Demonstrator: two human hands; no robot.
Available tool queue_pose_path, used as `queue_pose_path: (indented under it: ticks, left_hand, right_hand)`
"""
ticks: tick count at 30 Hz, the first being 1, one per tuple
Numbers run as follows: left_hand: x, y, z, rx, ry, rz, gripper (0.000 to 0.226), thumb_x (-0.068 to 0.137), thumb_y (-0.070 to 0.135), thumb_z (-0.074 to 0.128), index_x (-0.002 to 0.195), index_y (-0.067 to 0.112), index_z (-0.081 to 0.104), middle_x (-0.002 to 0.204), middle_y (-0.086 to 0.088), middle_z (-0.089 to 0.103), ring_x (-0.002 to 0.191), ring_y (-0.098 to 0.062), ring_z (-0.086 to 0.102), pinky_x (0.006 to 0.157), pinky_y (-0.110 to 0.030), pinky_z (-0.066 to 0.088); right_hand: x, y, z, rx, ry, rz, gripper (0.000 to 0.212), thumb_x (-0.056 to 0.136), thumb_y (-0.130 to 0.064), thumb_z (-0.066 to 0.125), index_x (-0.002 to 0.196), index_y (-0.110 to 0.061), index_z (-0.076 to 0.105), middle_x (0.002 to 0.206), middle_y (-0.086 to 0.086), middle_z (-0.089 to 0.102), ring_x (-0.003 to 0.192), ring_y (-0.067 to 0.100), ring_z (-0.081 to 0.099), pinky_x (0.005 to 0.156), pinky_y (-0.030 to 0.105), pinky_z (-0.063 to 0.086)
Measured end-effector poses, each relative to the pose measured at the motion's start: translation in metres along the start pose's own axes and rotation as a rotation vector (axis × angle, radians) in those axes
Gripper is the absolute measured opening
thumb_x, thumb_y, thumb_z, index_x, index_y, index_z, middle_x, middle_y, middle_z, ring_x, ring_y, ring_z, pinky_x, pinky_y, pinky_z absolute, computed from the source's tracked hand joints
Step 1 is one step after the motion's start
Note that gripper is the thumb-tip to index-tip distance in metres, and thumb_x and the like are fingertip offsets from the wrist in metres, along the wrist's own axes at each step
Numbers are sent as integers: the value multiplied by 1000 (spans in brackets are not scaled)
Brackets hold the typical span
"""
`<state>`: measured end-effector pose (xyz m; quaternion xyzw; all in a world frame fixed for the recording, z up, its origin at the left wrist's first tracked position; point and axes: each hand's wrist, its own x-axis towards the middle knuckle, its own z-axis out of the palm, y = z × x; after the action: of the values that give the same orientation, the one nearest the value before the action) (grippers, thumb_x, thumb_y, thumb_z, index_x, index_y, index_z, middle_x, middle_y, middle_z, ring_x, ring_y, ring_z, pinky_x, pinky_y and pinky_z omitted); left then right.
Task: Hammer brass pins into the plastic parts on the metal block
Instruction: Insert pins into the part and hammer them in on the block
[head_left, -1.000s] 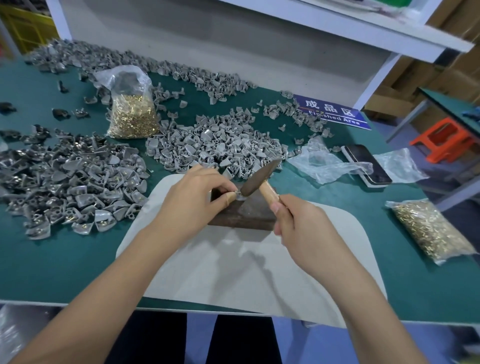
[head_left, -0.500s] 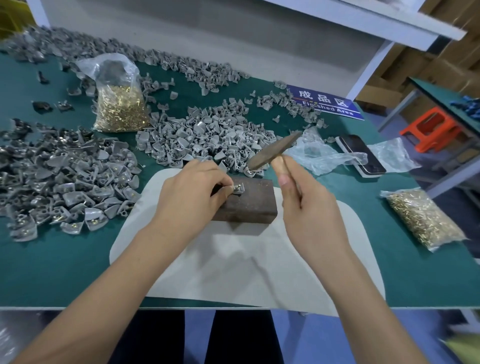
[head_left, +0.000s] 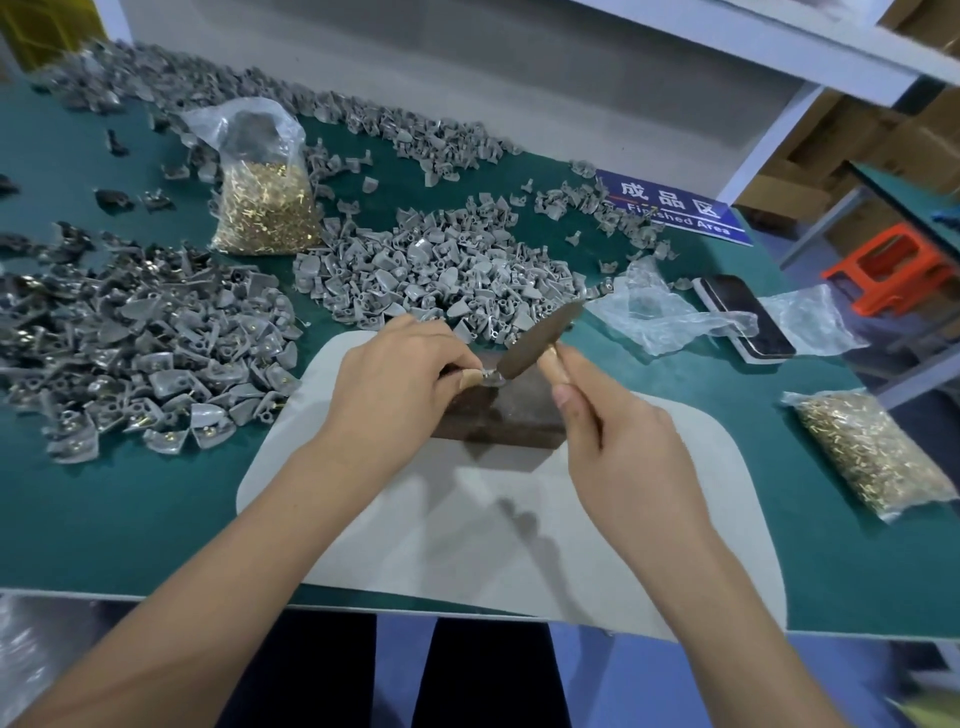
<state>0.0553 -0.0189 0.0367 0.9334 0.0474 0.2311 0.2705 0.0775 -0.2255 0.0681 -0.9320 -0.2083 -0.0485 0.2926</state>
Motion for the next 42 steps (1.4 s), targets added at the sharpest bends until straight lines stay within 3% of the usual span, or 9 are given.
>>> queue_pose_path:
  ticks: [3,6,16,21,26,28,31,37,42]
  left_hand:
    - [1,0,0,22,-6,10,12,91,45,69,94,36,76,95,18,68,96,-11,53,66,-31,44]
    - [0,0,0,41,4,8,12,91,44,69,95,36,77,96,18,68,96,-10,52,63,-28,39]
    - [0,0,-2,34,-22,-3,14,93,45,66,97,36,76,98,16,68,99,-11,52,67,-32,43]
    - [5,1,-5,68,-57,-23,16,93,47,65,98,37,76,99,17,66,100,-9,52,75,-35,47]
    - [4,1,-5,65,-70,-21,14,94,45,65,99,37,76,100,18,66,101,-9,52,73,-34,46]
    - [4,1,-5,66,-65,-20,14,94,44,65,98,36,76,100,18,66,101,-9,52,71,-33,45]
    - [4,1,-6,75,-58,-14,14,94,44,65,98,37,75,101,18,67,101,-9,52,70,-31,45]
    - [4,1,-5,68,-68,-10,14,95,44,64,99,36,75,101,17,66,101,-9,52,72,-34,47]
    - [5,1,-7,110,-53,12,15,94,45,64,100,37,76,102,17,67,101,-8,53,69,-30,42]
  right_hand:
    - [-1,0,-2,83,135,5,41,106,-49,38,146,-48,46,115,-4,75,95,19,68,76,37,55]
    - [-2,-1,0,-2,1,-16,39,106,-42,42,144,-46,50,117,-2,75,101,29,68,79,44,56]
    - [4,-5,-23,72,174,-23,40,104,-51,38,143,-54,45,130,-35,52,89,7,61,72,32,48]
    - [1,-4,-6,-29,-54,-9,40,106,-42,41,145,-48,49,119,-4,75,105,29,67,83,45,55]
    - [4,3,-10,48,154,1,38,106,-50,39,144,-53,46,122,-28,65,94,7,62,73,19,46]
    - [1,0,-7,64,116,-15,40,107,-47,39,146,-50,46,125,-23,66,98,10,65,79,24,50]
    - [0,1,-6,-13,-45,-8,41,104,-47,39,144,-53,48,119,-10,74,102,21,67,81,41,55]
    - [-1,4,-12,85,211,3,36,106,-48,41,141,-57,44,89,-17,72,82,2,62,67,16,47]
    - [0,-6,-1,-133,-46,-34,43,106,-45,36,148,-50,44,91,7,75,82,35,66,68,46,54]
